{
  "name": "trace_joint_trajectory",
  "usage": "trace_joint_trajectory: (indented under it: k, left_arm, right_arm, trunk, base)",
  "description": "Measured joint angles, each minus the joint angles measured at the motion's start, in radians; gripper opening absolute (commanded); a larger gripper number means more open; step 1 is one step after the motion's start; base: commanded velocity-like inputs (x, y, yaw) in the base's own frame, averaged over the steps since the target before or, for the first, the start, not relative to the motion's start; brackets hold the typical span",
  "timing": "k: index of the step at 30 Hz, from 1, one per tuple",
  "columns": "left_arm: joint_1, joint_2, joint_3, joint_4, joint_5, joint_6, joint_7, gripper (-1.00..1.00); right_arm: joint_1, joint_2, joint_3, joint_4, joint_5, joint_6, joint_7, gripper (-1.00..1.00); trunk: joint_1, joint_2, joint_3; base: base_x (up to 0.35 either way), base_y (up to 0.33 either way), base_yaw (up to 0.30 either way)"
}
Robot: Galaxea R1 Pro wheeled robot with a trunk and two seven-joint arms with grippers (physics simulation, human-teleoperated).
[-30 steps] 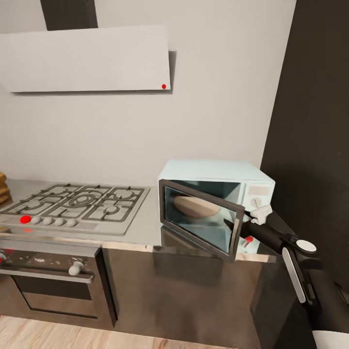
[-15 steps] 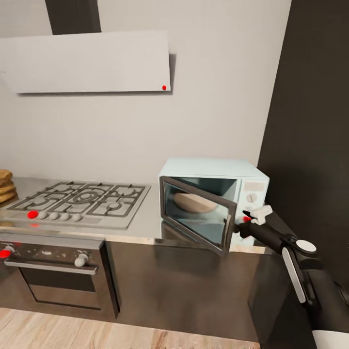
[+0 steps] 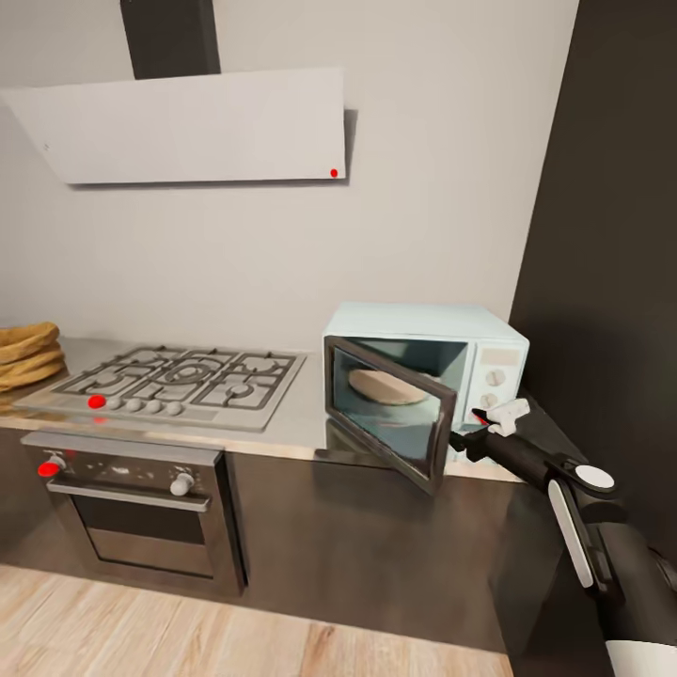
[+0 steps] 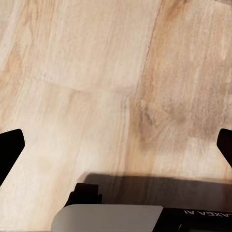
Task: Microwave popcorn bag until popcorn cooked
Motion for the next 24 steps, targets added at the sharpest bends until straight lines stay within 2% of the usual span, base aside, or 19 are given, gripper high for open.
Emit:
trace_joint_trajectory:
  k: [4, 13, 21, 24]
  left_arm:
    - [0.0, 0.0, 0.0, 0.001, 0.0, 0.0, 0.0, 1.0]
    - [-0.001, 0.0, -0.001, 0.001, 0.0, 0.0, 0.0, 1.0]
    - [-0.001, 0.0, -0.001, 0.001, 0.0, 0.0, 0.0, 1.0]
    - [-0.001, 0.0, -0.001, 0.001, 0.0, -0.001, 0.0, 1.0]
  right_arm:
    - [0.0, 0.0, 0.008, -0.003, 0.0, -0.004, 0.002, 1.0]
    - [0.001, 0.001, 0.006, -0.006, 0.0, -0.004, 0.001, 1.0]
    - [0.0, 0.005, 0.005, -0.006, 0.0, 0.0, -0.001, 1.0]
    - [0.0, 0.009, 0.012, -0.012, -0.002, 0.001, -0.047, 1.0]
  trunk:
    - [0.0, 0.0, 0.0]
    - [0.0, 0.0, 0.0]
    - [0.0, 0.0, 0.0]
    - [0.0, 0.0, 0.0]
  base:
    - [0.0, 0.0, 0.265]
    - [-0.162, 0.097, 0.036]
    - [-0.012, 0.006, 0.179]
    - [0.0, 0.0, 0.011]
